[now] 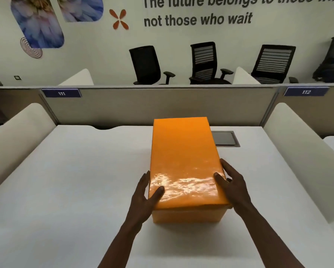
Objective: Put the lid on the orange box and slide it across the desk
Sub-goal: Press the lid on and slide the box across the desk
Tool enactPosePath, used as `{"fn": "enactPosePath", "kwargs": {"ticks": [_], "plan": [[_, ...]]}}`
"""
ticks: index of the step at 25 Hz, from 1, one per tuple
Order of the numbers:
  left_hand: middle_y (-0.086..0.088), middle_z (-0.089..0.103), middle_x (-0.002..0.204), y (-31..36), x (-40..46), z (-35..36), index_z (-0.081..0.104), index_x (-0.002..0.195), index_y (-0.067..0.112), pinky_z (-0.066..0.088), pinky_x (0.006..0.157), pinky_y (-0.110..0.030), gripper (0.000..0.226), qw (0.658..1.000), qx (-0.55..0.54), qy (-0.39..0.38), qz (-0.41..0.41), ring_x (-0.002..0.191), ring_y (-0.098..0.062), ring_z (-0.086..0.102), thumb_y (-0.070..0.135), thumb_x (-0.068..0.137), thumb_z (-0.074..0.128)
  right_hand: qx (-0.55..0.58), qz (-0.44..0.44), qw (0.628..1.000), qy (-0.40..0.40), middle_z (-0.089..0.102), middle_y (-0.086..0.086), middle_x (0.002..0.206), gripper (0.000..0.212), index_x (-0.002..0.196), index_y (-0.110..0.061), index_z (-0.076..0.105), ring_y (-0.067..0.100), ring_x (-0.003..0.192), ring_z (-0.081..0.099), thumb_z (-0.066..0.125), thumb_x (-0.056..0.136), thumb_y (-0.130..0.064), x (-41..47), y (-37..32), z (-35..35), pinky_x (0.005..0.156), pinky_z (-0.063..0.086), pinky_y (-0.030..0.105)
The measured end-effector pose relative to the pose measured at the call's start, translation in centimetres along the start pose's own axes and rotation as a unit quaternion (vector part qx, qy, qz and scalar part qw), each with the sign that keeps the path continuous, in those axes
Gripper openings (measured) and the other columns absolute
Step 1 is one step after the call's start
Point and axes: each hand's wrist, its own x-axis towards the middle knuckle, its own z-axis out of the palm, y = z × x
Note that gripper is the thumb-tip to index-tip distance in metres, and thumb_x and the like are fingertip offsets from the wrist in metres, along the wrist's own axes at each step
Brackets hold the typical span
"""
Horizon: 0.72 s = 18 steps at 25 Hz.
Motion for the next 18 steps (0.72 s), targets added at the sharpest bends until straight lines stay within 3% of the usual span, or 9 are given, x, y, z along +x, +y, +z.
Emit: {"fn": "enactPosePath", "kwargs": {"ticks": [7,10,11,13,15,18], "plan": [[0.021,0.051,0.15,-1.1,1.4,0.5,0.031,0.146,0.063,0.05,0.109,-0.05,0.078,1.0,-0.009,-0.027,-0.008,0.135,-0.014,0.054,0.069,0.077,0.067,-0.001,0.02,1.0,-0.004,0.047,0.001,0.149,0.062,0.148,-0.036,0.038,0.022,0.115,0.055,0.064,0.092,-0.037,0.8,1.9,0.1,0.083,0.052,0.036],[0.051,0.058,0.116,-1.3,2.2,0.3,0.033,0.119,0.087,0.058,0.088,-0.028,0.06,1.0,0.0,-0.026,-0.013,0.116,0.003,0.059,0.073,0.072,0.067,-0.011,0.027,0.999,-0.013,0.048,0.003,0.148,0.065,0.15,-0.036,0.035,0.026,0.125,0.053,0.063,0.091,-0.04,1.1,2.1,0.3,0.094,0.051,0.048],[0.052,0.059,0.111,-1.3,2.4,0.2,0.035,0.115,0.088,0.058,0.079,-0.021,0.057,1.0,-0.006,-0.024,-0.013,0.113,0.004,0.059,0.074,0.071,0.068,-0.016,0.027,0.999,-0.016,0.049,0.003,0.148,0.066,0.15,-0.036,0.035,0.026,0.126,0.053,0.063,0.09,-0.042,1.2,2.1,0.3,0.095,0.05,0.049],[0.038,0.062,0.124,-1.1,3.0,-0.1,0.041,0.121,0.08,0.057,0.072,-0.017,0.057,1.0,-0.022,-0.013,-0.016,0.118,-0.004,0.062,0.074,0.072,0.069,-0.029,0.025,0.999,-0.019,0.05,0.002,0.147,0.069,0.148,-0.036,0.037,0.026,0.126,0.054,0.066,0.086,-0.046,1.4,2.0,0.2,0.094,0.051,0.048],[0.014,0.053,0.149,-0.6,4.4,-0.3,0.039,0.143,0.058,0.058,0.086,-0.029,0.077,0.999,-0.021,0.004,-0.025,0.13,-0.016,0.056,0.072,0.072,0.066,-0.057,0.019,0.998,-0.01,0.05,0.003,0.147,0.075,0.148,-0.036,0.038,0.026,0.127,0.054,0.069,0.081,-0.051,2.5,1.3,-0.1,0.094,0.05,0.048],[0.0,0.036,0.164,1.5,8.6,-0.3,0.028,0.157,0.036,0.044,0.11,-0.053,0.093,1.0,0.029,0.006,-0.009,0.145,-0.027,0.043,0.072,0.078,0.061,-0.11,-0.03,0.994,0.005,0.043,0.004,0.153,0.078,0.15,-0.034,0.035,0.026,0.136,0.045,0.067,0.082,-0.055,5.9,-0.5,0.3,0.105,0.043,0.051]]}}
